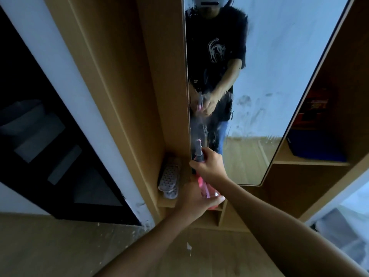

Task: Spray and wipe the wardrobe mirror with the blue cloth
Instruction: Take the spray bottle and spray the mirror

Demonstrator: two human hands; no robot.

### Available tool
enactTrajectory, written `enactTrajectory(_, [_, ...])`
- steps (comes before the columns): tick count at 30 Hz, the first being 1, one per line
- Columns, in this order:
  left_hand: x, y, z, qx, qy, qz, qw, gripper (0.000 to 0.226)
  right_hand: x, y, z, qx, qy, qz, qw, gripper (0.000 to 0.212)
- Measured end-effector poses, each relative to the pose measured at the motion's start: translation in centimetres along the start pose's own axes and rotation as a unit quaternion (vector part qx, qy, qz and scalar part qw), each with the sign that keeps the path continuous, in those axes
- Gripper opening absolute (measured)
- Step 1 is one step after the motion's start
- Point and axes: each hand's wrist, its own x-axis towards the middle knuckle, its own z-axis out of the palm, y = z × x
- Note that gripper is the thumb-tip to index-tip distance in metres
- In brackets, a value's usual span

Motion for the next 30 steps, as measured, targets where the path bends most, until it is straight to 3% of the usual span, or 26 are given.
enactTrajectory(3, [-0.4,-0.3,0.3,-0.001,-0.012,-0.004,1.0,0.03,-0.3,0.5,0.3,-0.017,-0.004,0.008,1.0,0.017])
enactTrajectory(7, [-0.4,-0.8,0.9,0.016,0.007,0.007,1.0,0.054,-0.7,1.0,0.2,-0.008,-0.02,0.014,1.0,0.017])
enactTrajectory(13, [-0.3,-0.8,2.0,0.013,-0.028,0.002,1.0,0.047,-1.4,2.1,-0.8,0.003,0.0,0.017,1.0,0.025])
enactTrajectory(17, [0.1,-0.4,3.1,0.027,-0.04,-0.01,0.999,0.048,-1.7,3.2,-1.8,0.016,0.011,0.029,0.999,0.016])
enactTrajectory(21, [0.2,0.0,4.2,0.041,-0.068,-0.008,0.997,0.035,-1.9,4.3,-2.8,-0.004,0.034,0.039,0.999,0.015])
enactTrajectory(30, [0.6,0.3,6.8,0.012,-0.085,-0.007,0.996,0.032,-2.3,6.3,-4.6,-0.023,0.063,0.066,0.996,0.018])
